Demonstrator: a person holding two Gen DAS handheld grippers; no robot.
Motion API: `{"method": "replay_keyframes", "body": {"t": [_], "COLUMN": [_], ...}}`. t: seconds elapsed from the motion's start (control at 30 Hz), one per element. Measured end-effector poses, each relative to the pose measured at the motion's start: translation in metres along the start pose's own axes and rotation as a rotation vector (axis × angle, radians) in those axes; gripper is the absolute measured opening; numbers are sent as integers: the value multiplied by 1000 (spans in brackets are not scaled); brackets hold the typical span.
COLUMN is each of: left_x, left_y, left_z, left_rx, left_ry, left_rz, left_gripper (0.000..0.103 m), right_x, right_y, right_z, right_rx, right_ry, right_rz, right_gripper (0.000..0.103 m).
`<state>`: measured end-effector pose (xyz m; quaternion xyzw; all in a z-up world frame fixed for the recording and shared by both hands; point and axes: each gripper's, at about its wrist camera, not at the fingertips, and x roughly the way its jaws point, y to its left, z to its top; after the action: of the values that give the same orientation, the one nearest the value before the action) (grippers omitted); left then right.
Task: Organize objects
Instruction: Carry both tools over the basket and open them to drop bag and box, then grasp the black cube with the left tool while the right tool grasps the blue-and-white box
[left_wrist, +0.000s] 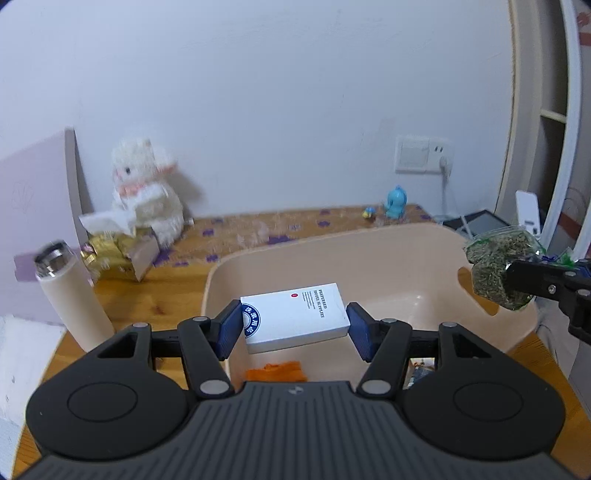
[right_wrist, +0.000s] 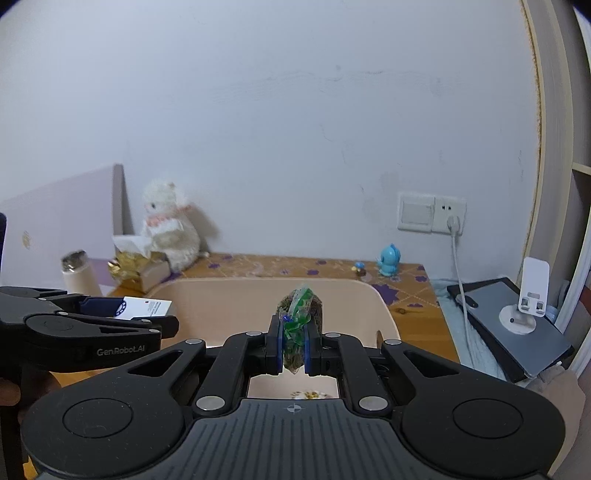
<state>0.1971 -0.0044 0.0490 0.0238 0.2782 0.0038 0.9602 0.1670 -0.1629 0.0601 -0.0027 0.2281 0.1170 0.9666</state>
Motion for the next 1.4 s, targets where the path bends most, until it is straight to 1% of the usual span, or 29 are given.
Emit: {"method": "replay_keyframes", "body": {"t": [0.07,0.23,0.3,0.4,0.47,0.5,0.53,0.57,0.6,0.63,0.7,0.77,0.83,0.93,1.07,1.27,1.4], "left_x": [14,41,49,55,54,52,50,47,43,40,33,26,19,6,-13,-38,-47], "left_y": [-1,-9,-12,-12,-12,-13,-14,-14,-15,-16,-16,-15,-14,-12,-13,-20,-26], "left_z": [-2,-14,-18,-21,-22,-22,-21,-21,-20,-19,-16,-16,-15,-16,-20,-31,-42], "left_rx": [-1,42,53,54,58,63,67,70,74,78,85,86,78,74,80,78,68], "left_ry": [34,104,129,161,160,156,150,139,127,120,105,93,89,74,51,44,67], "left_rz": [3,12,16,0,-6,-9,-11,-11,-8,-7,-9,-8,-10,-22,-24,-49,-65], "left_gripper": [62,63,63,64,65,68,75,77,80,81,82,83,84,84,84,85,89], "right_x": [13,42,51,61,64,63,61,59,57,54,47,37,27,11,-9,-30,-38], "right_y": [0,1,1,0,0,0,0,-1,-1,-1,-2,-1,-1,-3,-8,-18,-19], "right_z": [-3,-14,-19,-26,-29,-30,-31,-30,-30,-29,-28,-27,-25,-25,-30,-42,-53], "right_rx": [-7,-33,-41,-57,-61,-66,-68,-67,-67,-66,-65,-68,-71,-64,-70,-71,-96], "right_ry": [27,93,122,157,160,157,151,146,143,142,129,107,91,75,71,101,133], "right_rz": [-12,-46,-53,-61,-70,-77,-82,-81,-80,-74,-80,-89,-89,-95,-98,-107,-115], "right_gripper": [10,10,10,11,12,15,18,22,32,36,52,63,65,70,72,74,75]}}
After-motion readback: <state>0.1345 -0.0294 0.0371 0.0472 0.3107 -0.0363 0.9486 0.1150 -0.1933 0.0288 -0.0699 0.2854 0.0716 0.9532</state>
